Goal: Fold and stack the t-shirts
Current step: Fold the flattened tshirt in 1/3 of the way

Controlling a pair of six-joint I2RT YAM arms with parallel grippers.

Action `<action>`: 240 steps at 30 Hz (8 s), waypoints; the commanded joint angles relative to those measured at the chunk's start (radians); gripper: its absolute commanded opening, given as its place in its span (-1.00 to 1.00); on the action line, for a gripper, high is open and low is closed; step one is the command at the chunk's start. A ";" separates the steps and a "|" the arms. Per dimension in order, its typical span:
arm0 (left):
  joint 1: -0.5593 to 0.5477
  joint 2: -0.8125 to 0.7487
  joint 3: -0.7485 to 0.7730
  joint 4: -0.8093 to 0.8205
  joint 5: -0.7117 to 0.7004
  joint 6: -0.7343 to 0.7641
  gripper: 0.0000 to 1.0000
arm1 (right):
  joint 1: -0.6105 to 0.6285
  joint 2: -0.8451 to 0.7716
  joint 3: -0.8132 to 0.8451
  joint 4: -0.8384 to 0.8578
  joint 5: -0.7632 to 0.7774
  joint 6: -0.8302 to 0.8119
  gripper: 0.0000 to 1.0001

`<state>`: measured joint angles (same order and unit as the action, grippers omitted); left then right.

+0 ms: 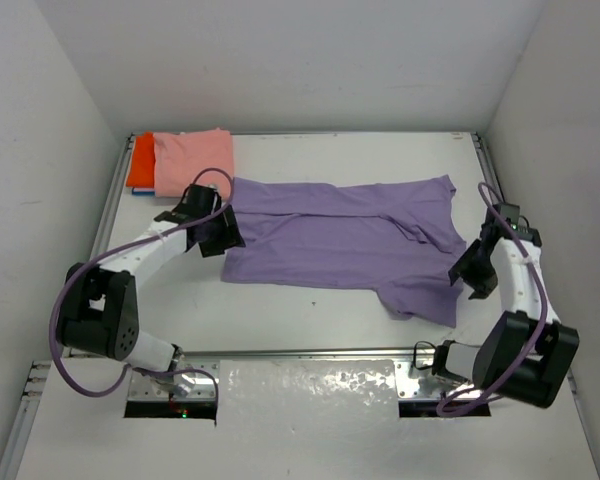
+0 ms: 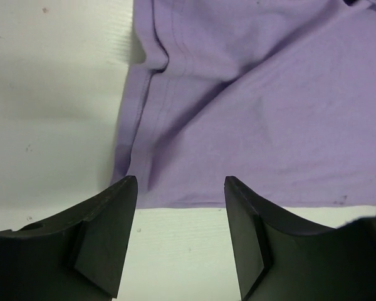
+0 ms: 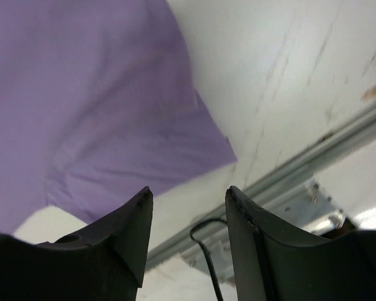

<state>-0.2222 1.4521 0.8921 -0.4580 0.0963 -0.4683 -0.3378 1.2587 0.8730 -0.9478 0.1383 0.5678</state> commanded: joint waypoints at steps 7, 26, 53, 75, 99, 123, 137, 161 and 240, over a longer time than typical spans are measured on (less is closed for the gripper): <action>-0.019 -0.087 -0.056 -0.013 0.023 0.023 0.09 | -0.003 -0.151 -0.201 -0.040 -0.057 0.141 -0.05; -0.108 -0.058 -0.050 0.096 0.191 0.013 -0.08 | 0.057 -0.154 -0.283 0.226 -0.206 0.092 -0.10; -0.105 0.027 0.051 0.019 0.095 0.048 -0.08 | 0.589 -0.107 -0.227 0.155 -0.194 -0.250 -0.09; -0.091 0.039 0.061 0.001 0.083 0.060 -0.08 | 0.732 0.002 -0.255 0.259 -0.042 -0.174 -0.28; -0.091 0.073 0.082 0.002 0.092 0.053 -0.08 | 0.754 0.001 -0.120 0.279 -0.302 -0.250 -1.00; 0.003 0.079 0.077 -0.021 0.097 0.095 -0.08 | 0.619 -0.137 -0.190 -0.068 0.183 0.293 -0.06; 0.057 0.077 0.041 -0.019 0.086 0.117 -0.09 | 0.496 -0.255 -0.399 0.015 0.116 0.351 -0.11; 0.064 0.117 -0.048 0.033 0.039 0.131 -0.11 | 0.471 -0.311 -0.364 -0.003 0.176 0.417 -1.00; 0.064 0.057 -0.173 0.081 0.128 0.076 -0.11 | 0.387 -0.486 -0.262 -0.163 0.431 0.471 -1.00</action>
<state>-0.1661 1.5059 0.7368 -0.4259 0.1810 -0.3775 0.0540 0.7784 0.5797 -1.1080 0.5430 1.0321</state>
